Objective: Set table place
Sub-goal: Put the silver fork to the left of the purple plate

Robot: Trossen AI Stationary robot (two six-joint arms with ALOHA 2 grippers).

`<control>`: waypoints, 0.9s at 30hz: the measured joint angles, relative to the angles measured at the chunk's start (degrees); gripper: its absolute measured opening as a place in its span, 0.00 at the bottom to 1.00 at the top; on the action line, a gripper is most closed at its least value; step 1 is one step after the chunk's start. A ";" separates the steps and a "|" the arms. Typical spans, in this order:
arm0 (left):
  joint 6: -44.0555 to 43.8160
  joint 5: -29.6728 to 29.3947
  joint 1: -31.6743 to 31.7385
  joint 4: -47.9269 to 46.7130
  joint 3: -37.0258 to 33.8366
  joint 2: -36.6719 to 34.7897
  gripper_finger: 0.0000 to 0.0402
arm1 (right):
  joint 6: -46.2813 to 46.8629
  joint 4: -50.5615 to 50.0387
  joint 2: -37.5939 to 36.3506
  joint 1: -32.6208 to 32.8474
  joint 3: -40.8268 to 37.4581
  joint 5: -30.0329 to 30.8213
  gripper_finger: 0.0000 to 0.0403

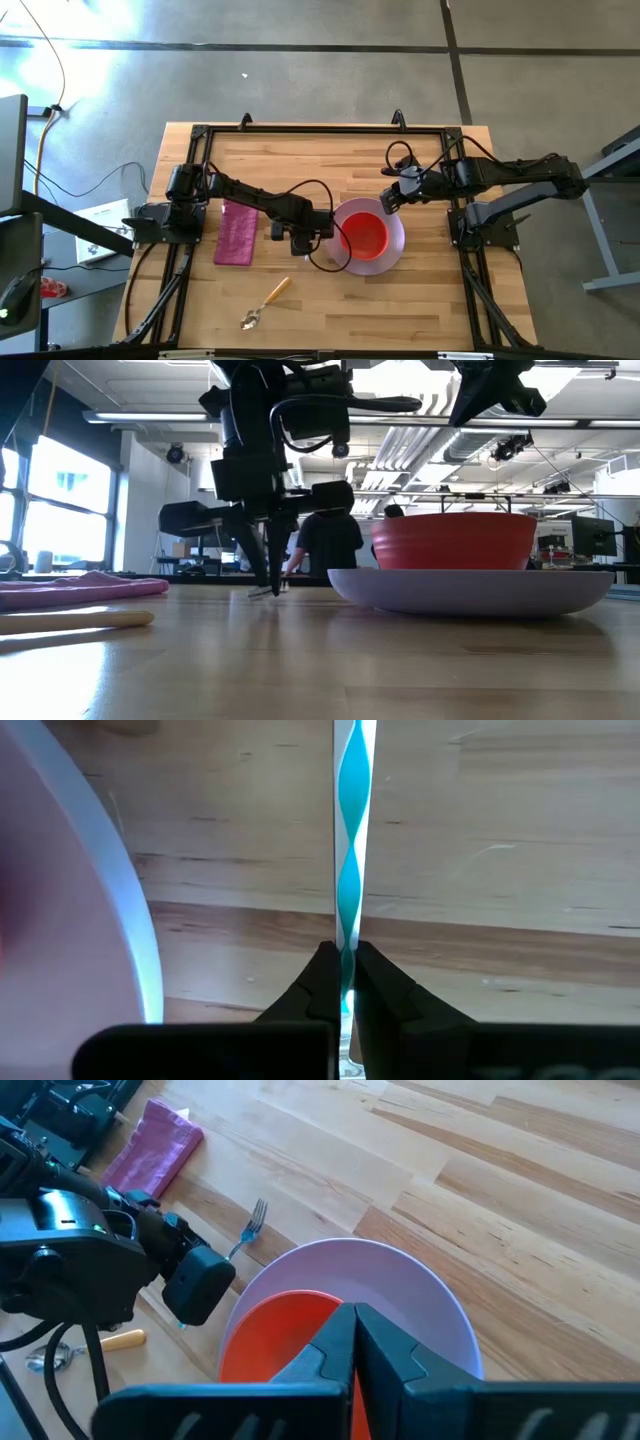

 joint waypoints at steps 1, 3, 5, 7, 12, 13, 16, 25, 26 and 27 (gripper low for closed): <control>0.00 0.00 0.00 0.00 0.00 0.00 0.00 | -0.02 0.01 0.00 0.00 0.00 -0.02 0.00; 0.00 0.13 0.00 0.02 0.00 0.00 0.00 | -0.13 0.12 0.00 0.00 0.00 -0.27 0.00; -0.04 0.57 0.00 -0.02 0.00 0.02 0.00 | -0.19 0.40 0.00 0.02 0.00 -0.33 0.00; -0.39 0.90 -0.02 0.17 0.04 0.55 0.00 | -0.44 0.51 0.01 0.01 0.00 -0.44 0.00; -1.53 0.89 -0.02 0.01 0.17 1.49 0.02 | -0.50 0.66 0.02 0.00 0.00 -0.46 0.00; -1.51 0.85 -0.02 -0.17 0.15 1.51 0.03 | -0.52 0.77 0.00 0.00 0.00 -0.46 0.00; -1.45 0.59 -0.02 0.18 0.13 1.52 0.05 | -0.58 0.79 0.02 0.01 -0.02 -0.95 0.00; -1.46 1.11 -0.02 0.63 0.11 1.55 0.09 | -0.59 0.80 0.01 0.02 -0.02 -1.54 0.00; -1.55 1.32 0.00 0.61 0.09 1.31 0.09 | -0.59 0.80 0.02 0.01 -0.02 -1.62 0.00; -1.73 1.35 0.00 0.72 0.09 1.12 0.09 | -0.59 0.80 0.02 0.02 -0.02 -1.78 0.00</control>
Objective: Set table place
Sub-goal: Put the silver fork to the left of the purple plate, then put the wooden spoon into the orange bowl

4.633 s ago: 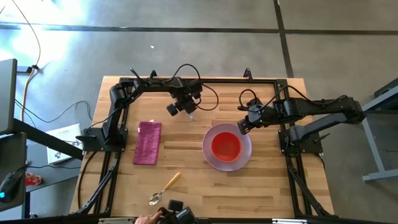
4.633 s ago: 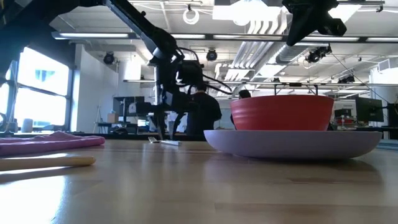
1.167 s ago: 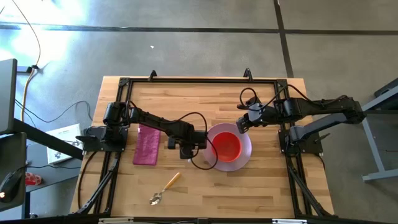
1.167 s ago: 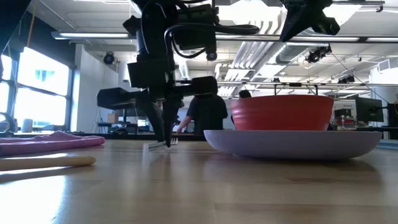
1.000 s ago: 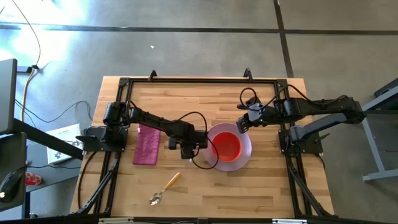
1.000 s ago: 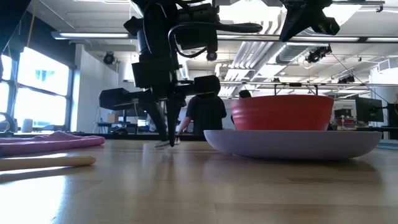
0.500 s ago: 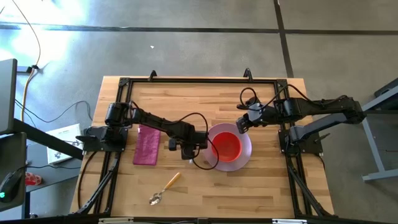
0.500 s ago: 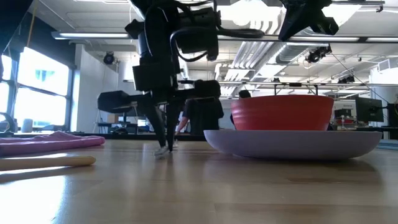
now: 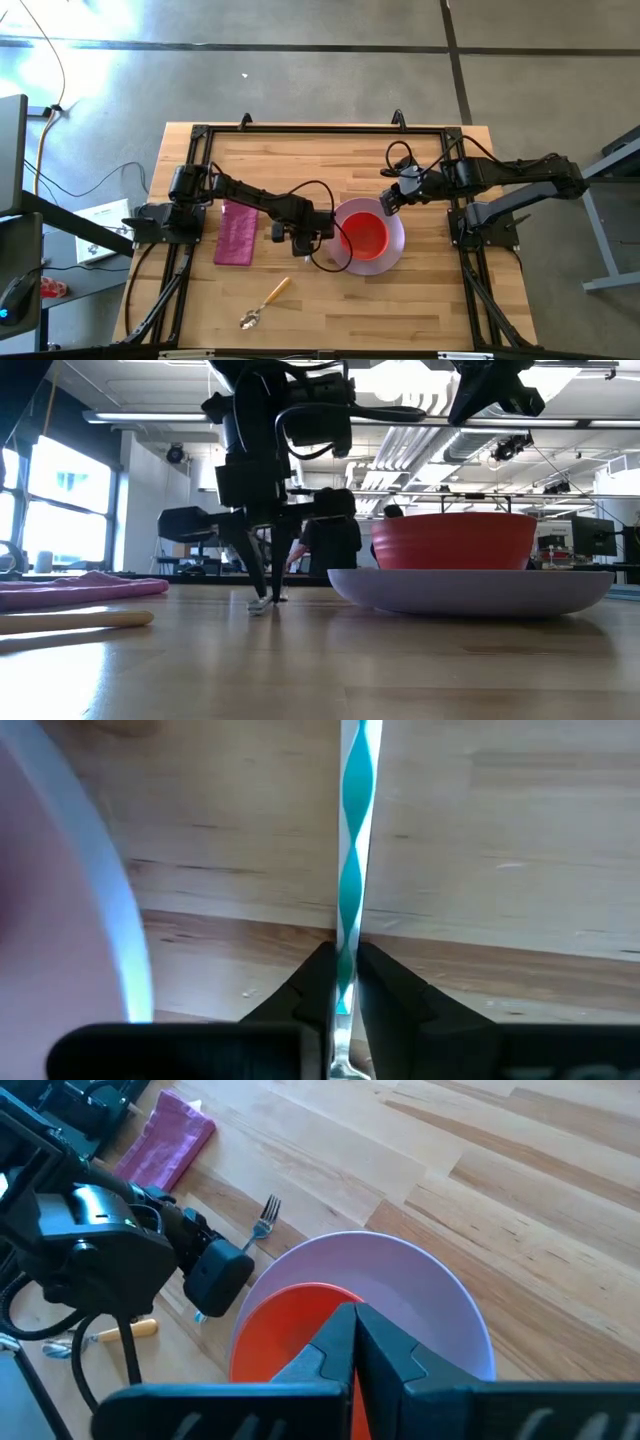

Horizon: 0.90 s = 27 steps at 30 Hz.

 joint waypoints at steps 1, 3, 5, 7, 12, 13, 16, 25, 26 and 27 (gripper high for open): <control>-0.01 0.02 -0.02 0.13 0.00 -0.13 0.09 | 0.00 0.00 -0.01 -0.02 0.00 -0.04 0.00; -0.02 0.16 -0.04 -0.12 -0.02 -0.72 0.09 | 0.00 0.00 0.00 0.00 0.00 -0.17 0.00; -0.04 0.16 -0.04 -0.46 0.03 -1.41 0.09 | 0.00 -0.02 0.00 -0.01 0.00 -0.19 0.00; -0.68 0.22 -0.04 -1.06 0.03 -1.64 0.09 | -0.02 0.00 0.00 0.00 0.00 -0.20 0.00; -4.52 0.07 -0.04 -2.65 -0.02 -2.53 0.09 | -0.02 -0.02 -0.02 0.00 -0.02 -0.47 0.00; -5.94 0.01 -0.04 -3.18 -0.04 -2.91 0.09 | -0.04 -0.04 -0.02 0.00 -0.02 -0.46 0.00; -12.80 0.03 0.00 -5.01 0.30 -4.71 0.09 | -0.23 -0.05 -0.01 0.00 -0.02 -0.46 0.00; -46.12 -6.03 0.11 -7.27 6.96 -13.07 0.09 | -3.07 0.84 -0.01 0.00 -0.04 -0.44 0.00; -49.90 -7.61 0.11 -7.57 7.68 -14.07 0.09 | -3.75 0.81 0.00 -0.02 -0.04 -0.43 0.00; -53.74 -8.85 0.10 -8.66 8.14 -15.00 0.09 | -4.39 0.87 -0.01 -0.09 -0.04 -0.43 0.00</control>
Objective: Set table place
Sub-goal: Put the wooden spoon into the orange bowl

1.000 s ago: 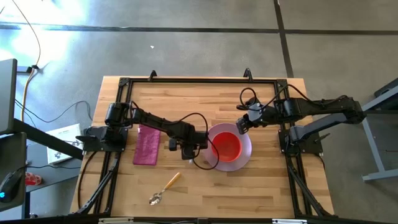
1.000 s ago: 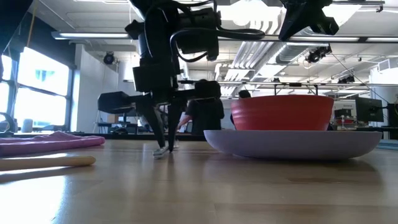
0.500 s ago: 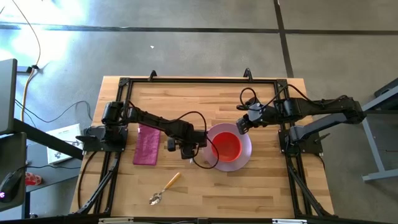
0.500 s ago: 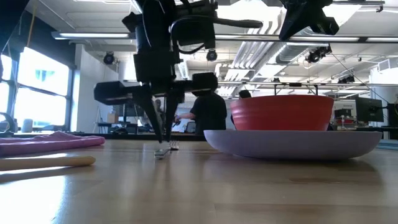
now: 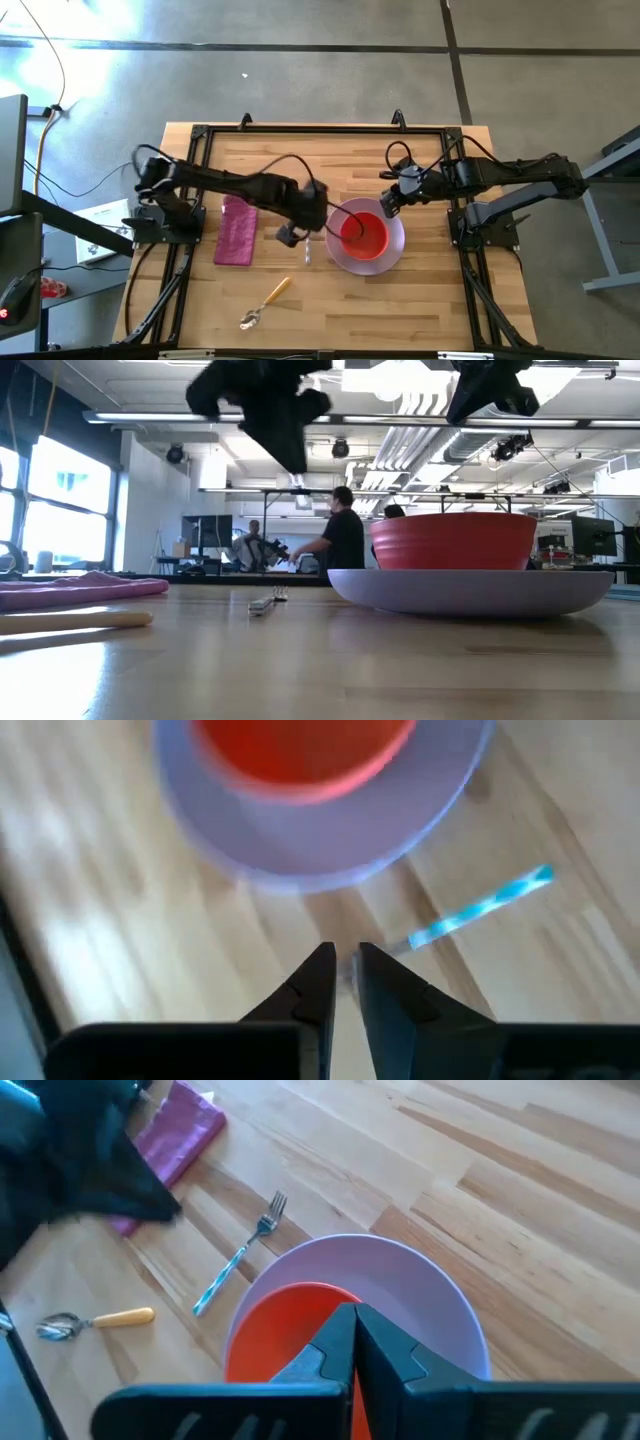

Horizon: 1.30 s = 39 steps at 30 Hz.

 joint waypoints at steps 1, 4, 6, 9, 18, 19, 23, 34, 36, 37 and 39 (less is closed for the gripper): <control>-3.62 -1.13 -0.03 -2.15 0.46 -0.72 0.09 | -0.71 -0.02 -0.01 -0.06 0.00 0.00 0.00; -13.81 -4.08 -0.62 -7.39 0.93 -2.84 0.09 | -3.21 -0.03 -0.01 -0.06 0.00 0.00 0.00; -20.14 -5.60 -1.78 -10.19 0.93 -3.97 0.09 | -5.15 -0.01 0.01 -0.06 0.00 0.00 0.00; -29.31 -6.61 -4.22 -14.66 0.91 -4.57 0.09 | -8.44 0.26 -0.02 -0.41 0.00 -0.04 0.00; -56.90 -6.55 -14.87 -18.25 0.91 -4.61 0.09 | -21.10 0.25 -0.01 -6.30 0.00 -6.99 0.00; -59.66 -6.09 -16.22 -18.31 0.91 -4.61 0.09 | -22.60 0.29 -0.01 -7.11 0.00 -7.94 0.00; -68.95 -3.55 -21.33 -18.55 0.29 -4.23 0.09 | -27.97 1.11 -0.01 -10.20 0.00 -11.07 0.00; -83.41 5.79 -29.51 -15.02 -7.21 -4.04 0.10 | -34.63 5.04 -0.01 -13.94 0.00 -16.74 0.00; -83.39 7.63 -29.78 -13.00 -8.61 -4.06 0.12 | -34.66 5.08 -0.01 -13.94 0.00 -16.75 0.00; -83.39 8.55 -29.70 -11.81 -9.38 -4.06 0.14 | -34.66 5.10 -0.01 -13.94 0.00 -16.76 0.00; -83.39 9.59 -29.63 -9.41 -11.20 -4.06 0.21 | -34.66 5.10 -0.01 -13.94 0.00 -17.22 0.00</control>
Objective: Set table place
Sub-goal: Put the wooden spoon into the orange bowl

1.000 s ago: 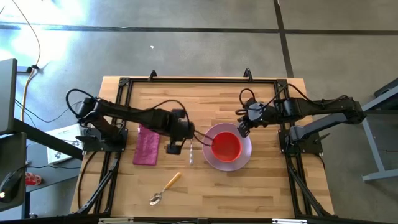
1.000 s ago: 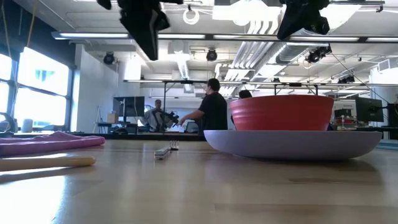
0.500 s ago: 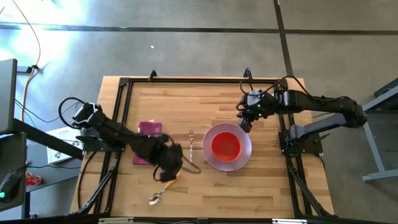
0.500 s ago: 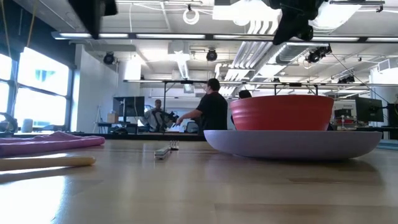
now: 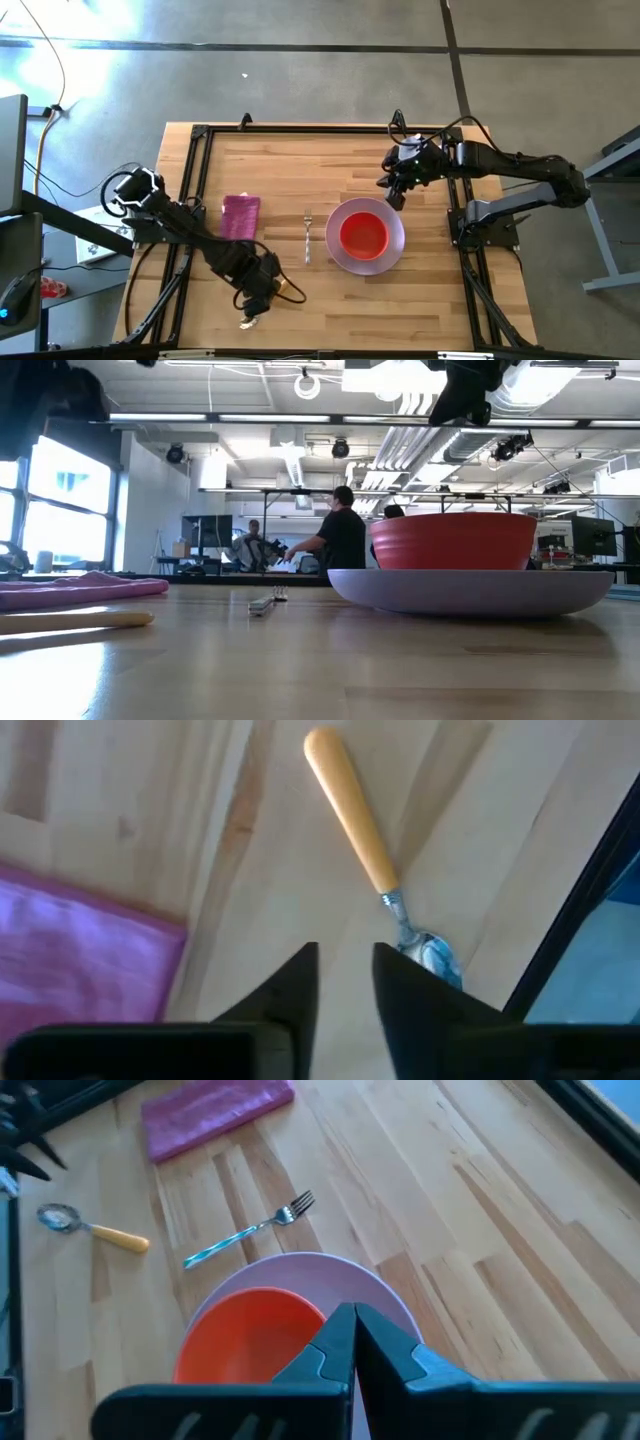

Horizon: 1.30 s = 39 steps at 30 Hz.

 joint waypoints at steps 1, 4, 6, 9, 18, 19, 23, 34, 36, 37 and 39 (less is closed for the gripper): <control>-0.02 0.68 0.04 1.00 -0.77 0.00 0.25 | 0.00 0.00 0.00 0.00 0.00 -0.45 0.00; -0.68 2.96 0.49 2.85 -2.92 0.02 0.38 | 0.00 0.01 0.00 0.11 0.00 -1.03 0.00; -0.76 4.22 0.41 3.69 -3.46 0.02 0.46 | 0.00 0.00 0.00 0.11 0.00 -1.06 0.00; -2.70 3.70 0.36 3.85 -3.46 0.02 0.55 | 0.00 0.01 0.00 0.11 0.00 -1.06 0.00; -11.30 0.96 -0.66 6.89 -3.46 1.55 0.58 | -1.11 0.04 0.00 0.07 0.00 -1.03 0.00; -11.59 1.07 -0.93 8.04 -3.46 2.16 0.57 | -1.44 0.10 -0.01 0.00 0.00 -1.03 0.00; -13.45 2.10 -2.66 12.16 -3.46 4.69 0.54 | -2.44 0.46 -0.02 -0.31 0.02 -1.03 0.00; -17.25 4.34 -3.77 11.88 -3.46 9.73 0.57 | -3.61 0.42 -0.02 -2.67 0.02 -2.78 0.00; -17.41 4.35 -3.74 12.63 -3.46 10.92 0.57 | -3.63 0.39 0.00 -2.69 0.02 -3.00 0.00; -17.48 4.51 -3.74 12.72 -3.46 11.42 0.57 | -3.63 0.44 -0.01 -2.69 0.02 -3.00 0.00; -17.58 5.87 -3.75 12.82 -3.46 12.26 0.57 | -3.63 0.42 -0.02 -2.69 0.02 -3.01 0.00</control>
